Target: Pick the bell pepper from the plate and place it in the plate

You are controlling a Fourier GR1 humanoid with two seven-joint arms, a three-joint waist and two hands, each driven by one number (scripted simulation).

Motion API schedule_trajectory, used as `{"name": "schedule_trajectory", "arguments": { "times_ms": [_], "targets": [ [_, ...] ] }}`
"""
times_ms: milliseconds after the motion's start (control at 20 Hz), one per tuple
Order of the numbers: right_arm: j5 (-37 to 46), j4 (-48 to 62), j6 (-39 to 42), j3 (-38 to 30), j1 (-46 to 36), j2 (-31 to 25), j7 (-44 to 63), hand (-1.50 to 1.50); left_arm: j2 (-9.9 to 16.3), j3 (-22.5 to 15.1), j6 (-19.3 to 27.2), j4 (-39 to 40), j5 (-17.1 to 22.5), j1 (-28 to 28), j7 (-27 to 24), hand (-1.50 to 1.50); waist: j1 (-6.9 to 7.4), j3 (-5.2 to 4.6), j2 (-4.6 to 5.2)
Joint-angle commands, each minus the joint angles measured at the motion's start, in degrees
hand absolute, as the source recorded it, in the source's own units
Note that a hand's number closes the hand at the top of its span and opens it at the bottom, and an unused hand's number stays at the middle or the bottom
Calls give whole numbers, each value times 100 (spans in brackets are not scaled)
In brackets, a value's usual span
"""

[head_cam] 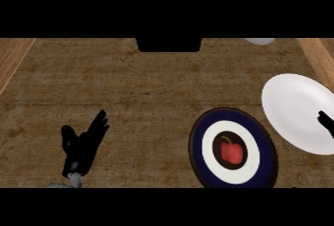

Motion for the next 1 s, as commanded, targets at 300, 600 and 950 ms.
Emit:
{"name": "schedule_trajectory", "arguments": {
  "times_ms": [300,600,950],
  "targets": [
    [2065,-115,363,1490,-945,821,2130,-150,38,246,-144,-196,-44,-71,315,0,29,10,2],
    [2424,399,394,1643,-563,1125,1836,-150,-131,313,-289,-131,-131,26,185,0,-1,13,-2],
    [2955,1078,448,2184,-1228,1978,2201,-150,-258,271,-244,-409,-450,233,254,0,21,13,-1]
  ]
}}
